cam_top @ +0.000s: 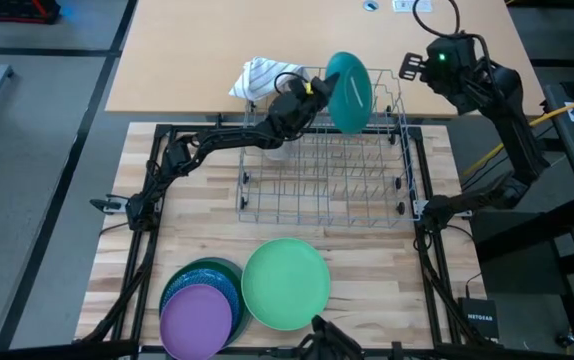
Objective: Sort dishes
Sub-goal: Put the blue plate in the dishwasher rack
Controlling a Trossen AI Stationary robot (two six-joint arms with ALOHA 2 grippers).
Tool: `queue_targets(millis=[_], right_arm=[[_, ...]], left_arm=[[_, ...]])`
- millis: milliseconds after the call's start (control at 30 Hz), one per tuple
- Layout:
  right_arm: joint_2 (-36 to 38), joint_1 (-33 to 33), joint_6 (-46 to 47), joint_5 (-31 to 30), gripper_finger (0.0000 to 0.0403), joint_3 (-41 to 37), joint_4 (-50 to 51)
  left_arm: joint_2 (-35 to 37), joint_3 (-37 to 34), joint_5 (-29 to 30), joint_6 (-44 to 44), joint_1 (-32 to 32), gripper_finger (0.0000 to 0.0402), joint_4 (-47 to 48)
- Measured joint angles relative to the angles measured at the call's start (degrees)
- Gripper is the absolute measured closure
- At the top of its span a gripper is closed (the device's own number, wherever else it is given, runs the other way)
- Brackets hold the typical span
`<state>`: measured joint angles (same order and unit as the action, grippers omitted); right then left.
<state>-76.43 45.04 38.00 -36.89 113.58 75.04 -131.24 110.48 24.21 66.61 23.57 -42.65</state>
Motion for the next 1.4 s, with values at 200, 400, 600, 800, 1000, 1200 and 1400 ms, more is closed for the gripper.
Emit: queue_targets(millis=[200, 400, 600, 800, 1000, 1200, 1400], right_arm=[[-1.9, 0.0, -1.2, 0.9, 0.0398, 0.0, -1.3], [-3.7, 0.0, -1.9, 1.0, 0.0398, 0.0, -1.2], [-4.0, 0.0, -2.5, 0.6, 0.0398, 0.0, -1.3], [-4.0, 0.0, -2.5, 0.5, 0.0398, 0.0, -1.4], [-4.0, 0.0, -2.5, 0.5, 0.0398, 0.0, -1.7], [-4.0, 0.0, -2.5, 0.5, 0.0398, 0.0, -1.7], [-4.0, 0.0, -2.5, 0.5, 0.0398, 0.0, -1.7]], left_arm=[[-4.5, 6.2, 0.7, 2.0, -0.3, 0.04, 0.7], [-9.9, 17.7, -0.1, -1.8, -0.6, 0.04, 5.8], [-11.3, 20.3, 0.4, -3.1, 0.6, 0.04, 9.6], [-12.0, 20.3, 0.6, 0.2, 1.3, 0.04, 10.5], [-12.0, 20.3, 0.6, 1.2, 1.3, 0.04, 10.3], [-12.0, 20.3, 1.1, 4.0, 1.2, 0.04, 8.8], [-12.0, 20.3, 4.6, 4.0, 0.7, 0.04, 10.4]])
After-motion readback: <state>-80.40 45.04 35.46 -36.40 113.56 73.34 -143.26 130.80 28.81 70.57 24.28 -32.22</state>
